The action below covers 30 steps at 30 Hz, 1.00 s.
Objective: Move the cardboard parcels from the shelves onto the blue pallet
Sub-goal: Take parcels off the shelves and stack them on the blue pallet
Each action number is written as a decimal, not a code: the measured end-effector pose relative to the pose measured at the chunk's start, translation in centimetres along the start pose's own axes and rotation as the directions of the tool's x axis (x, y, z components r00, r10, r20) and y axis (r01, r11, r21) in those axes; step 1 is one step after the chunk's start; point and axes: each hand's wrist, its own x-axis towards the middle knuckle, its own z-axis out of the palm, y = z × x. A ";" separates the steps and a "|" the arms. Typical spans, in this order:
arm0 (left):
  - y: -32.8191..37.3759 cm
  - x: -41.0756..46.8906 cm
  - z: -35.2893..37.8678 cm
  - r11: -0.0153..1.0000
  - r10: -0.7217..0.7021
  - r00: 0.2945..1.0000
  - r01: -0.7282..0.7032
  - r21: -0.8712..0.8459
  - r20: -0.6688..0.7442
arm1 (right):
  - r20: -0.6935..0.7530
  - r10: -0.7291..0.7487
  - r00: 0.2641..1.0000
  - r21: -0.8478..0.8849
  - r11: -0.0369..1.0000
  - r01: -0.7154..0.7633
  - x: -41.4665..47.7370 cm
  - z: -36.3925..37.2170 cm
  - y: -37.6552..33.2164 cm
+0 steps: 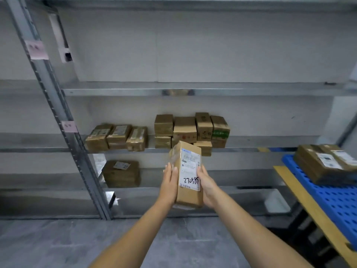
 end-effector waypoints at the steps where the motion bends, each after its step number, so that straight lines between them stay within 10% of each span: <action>1: -0.4 -0.4 0.6 1.000 0.002 1.000 -0.001 -0.027 0.021 | -0.026 -0.001 1.000 -0.005 1.000 0.001 -0.5 -0.7 0.1; 15: 2.7 -4.3 15.6 0.988 0.046 0.930 0.012 -0.155 0.365 | -0.338 -0.182 0.924 -0.089 0.983 0.161 -8.0 -14.7 -3.4; 30: 10.6 -11.8 49.5 0.977 0.174 0.800 -0.067 -0.203 0.574 | -0.562 -0.281 0.778 -0.048 0.950 0.308 -17.9 -46.1 -14.9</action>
